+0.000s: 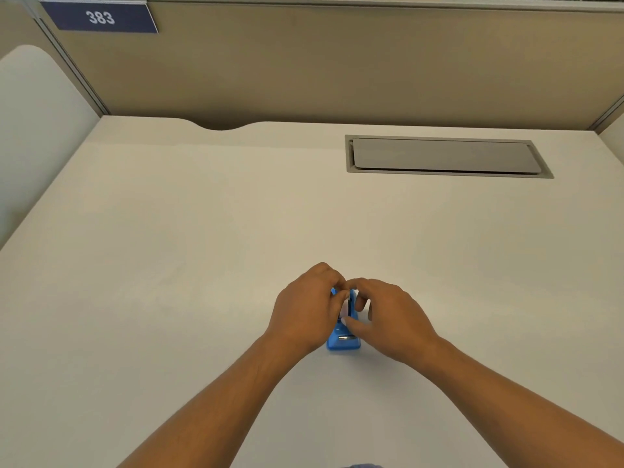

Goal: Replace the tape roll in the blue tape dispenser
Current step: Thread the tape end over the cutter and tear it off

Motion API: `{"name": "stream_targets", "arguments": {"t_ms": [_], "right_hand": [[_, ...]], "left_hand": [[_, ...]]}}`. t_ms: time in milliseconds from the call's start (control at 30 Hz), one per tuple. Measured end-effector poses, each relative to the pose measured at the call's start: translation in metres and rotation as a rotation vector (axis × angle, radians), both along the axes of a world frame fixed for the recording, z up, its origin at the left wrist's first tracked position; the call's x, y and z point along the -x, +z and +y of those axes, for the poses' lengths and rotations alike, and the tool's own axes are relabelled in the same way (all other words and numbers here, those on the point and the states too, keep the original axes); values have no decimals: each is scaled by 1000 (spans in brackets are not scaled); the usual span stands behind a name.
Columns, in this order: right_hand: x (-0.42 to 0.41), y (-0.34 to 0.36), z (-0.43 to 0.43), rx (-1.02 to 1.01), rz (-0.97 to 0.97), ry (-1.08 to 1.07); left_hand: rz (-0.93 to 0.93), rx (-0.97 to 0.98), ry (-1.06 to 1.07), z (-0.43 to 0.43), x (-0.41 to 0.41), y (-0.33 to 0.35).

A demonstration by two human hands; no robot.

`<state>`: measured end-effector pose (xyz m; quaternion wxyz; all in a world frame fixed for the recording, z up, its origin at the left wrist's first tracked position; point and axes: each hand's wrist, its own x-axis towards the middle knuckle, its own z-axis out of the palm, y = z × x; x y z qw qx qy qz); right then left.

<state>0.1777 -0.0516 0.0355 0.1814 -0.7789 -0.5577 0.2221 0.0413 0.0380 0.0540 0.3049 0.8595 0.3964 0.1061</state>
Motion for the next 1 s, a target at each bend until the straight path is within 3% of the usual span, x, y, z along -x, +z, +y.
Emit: {"name": "stream_targets", "arguments": {"t_ms": [300, 733, 900, 1000], "right_hand": [[6, 15, -5, -167, 43, -9], [4, 20, -11, -168, 29, -21], [8, 20, -17, -170, 5, -3], [12, 18, -21, -172, -18, 14]], "left_hand": [[-62, 29, -27, -10, 11, 2], [-128, 82, -11, -13, 24, -6], [168, 99, -134, -7, 30, -25], [175, 67, -132, -7, 27, -34]]}}
